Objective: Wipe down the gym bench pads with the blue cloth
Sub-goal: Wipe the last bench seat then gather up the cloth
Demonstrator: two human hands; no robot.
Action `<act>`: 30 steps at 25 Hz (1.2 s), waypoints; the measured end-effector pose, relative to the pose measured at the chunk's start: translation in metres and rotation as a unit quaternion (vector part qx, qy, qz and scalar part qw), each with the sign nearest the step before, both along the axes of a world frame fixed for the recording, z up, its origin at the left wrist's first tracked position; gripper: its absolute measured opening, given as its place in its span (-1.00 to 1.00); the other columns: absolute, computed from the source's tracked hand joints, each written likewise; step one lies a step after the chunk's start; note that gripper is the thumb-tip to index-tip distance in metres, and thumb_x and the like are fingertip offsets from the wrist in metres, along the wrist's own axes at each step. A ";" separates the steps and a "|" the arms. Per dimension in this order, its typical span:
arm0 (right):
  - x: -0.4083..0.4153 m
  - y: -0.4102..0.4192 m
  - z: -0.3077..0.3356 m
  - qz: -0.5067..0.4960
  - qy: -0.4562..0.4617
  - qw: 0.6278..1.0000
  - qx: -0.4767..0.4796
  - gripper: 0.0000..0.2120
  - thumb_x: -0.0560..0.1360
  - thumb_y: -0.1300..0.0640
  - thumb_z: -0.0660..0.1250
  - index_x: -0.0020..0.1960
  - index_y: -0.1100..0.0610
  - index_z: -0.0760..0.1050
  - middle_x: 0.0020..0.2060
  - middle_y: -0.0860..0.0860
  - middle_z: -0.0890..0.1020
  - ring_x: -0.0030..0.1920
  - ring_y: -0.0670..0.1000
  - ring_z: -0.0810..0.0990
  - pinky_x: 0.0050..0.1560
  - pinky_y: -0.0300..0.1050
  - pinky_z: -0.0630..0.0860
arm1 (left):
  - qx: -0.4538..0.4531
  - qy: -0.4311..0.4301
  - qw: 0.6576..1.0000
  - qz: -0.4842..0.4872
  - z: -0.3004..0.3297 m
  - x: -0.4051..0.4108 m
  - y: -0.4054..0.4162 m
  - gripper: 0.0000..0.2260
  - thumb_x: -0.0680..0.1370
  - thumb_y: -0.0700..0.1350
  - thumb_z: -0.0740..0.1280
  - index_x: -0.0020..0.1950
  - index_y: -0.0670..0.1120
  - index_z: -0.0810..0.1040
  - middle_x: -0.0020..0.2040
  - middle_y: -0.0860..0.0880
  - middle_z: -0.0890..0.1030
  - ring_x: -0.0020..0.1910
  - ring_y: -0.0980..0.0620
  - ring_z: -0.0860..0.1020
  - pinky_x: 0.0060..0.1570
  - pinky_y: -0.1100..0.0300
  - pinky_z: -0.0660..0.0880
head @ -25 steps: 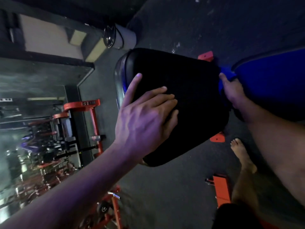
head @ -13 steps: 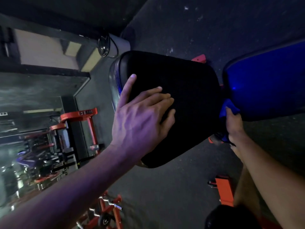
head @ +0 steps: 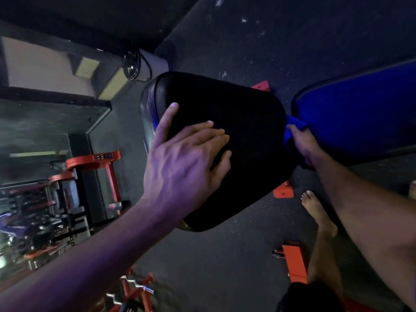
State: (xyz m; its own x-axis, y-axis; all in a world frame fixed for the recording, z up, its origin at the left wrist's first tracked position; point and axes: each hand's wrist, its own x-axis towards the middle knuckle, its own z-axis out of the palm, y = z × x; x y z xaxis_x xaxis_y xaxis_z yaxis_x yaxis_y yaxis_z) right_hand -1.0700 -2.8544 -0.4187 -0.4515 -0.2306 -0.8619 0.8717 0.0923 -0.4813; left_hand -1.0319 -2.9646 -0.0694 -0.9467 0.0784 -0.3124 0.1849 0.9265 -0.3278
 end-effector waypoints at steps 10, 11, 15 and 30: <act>-0.027 -0.025 -0.028 -0.065 0.013 0.998 0.003 -0.62 0.59 0.01 0.24 0.31 0.21 0.48 0.05 0.08 0.58 0.12 0.12 0.57 0.27 0.00 0.47 | 0.002 0.008 1.000 -0.007 -0.001 0.000 -0.001 -0.71 0.64 0.10 0.28 0.21 0.02 0.71 0.19 0.12 0.70 0.32 0.14 0.57 0.60 -0.12 0.06; -0.045 -0.029 -0.029 -0.059 0.018 0.998 -0.002 -0.57 0.60 0.01 0.23 0.36 0.24 0.44 0.07 0.08 0.56 0.15 0.11 0.56 0.26 -0.04 0.45 | 0.003 0.012 1.000 -0.009 -0.002 0.001 -0.002 -0.71 0.64 0.11 0.28 0.21 0.02 0.71 0.19 0.12 0.70 0.32 0.14 0.57 0.59 -0.13 0.07; -0.074 -0.030 -0.020 -0.013 0.040 0.999 -0.020 -0.49 0.57 -0.08 0.24 0.42 0.18 0.38 0.17 0.03 0.55 0.18 0.05 0.54 0.30 -0.05 0.45 | 0.007 0.014 1.000 -0.011 -0.005 0.001 -0.001 -0.70 0.65 0.11 0.27 0.21 0.02 0.71 0.19 0.11 0.70 0.31 0.13 0.58 0.59 -0.13 0.07; 0.083 0.078 0.113 -0.076 0.075 0.993 0.046 -0.82 0.62 0.22 0.19 0.17 0.04 0.46 -0.07 0.11 0.61 -0.02 0.11 0.58 -0.07 -0.09 0.47 | 0.059 0.049 0.996 -0.039 0.001 0.005 -0.010 -0.70 0.60 0.13 0.21 0.03 0.04 0.69 -0.05 0.07 0.71 0.03 0.00 0.64 0.57 -0.09 0.01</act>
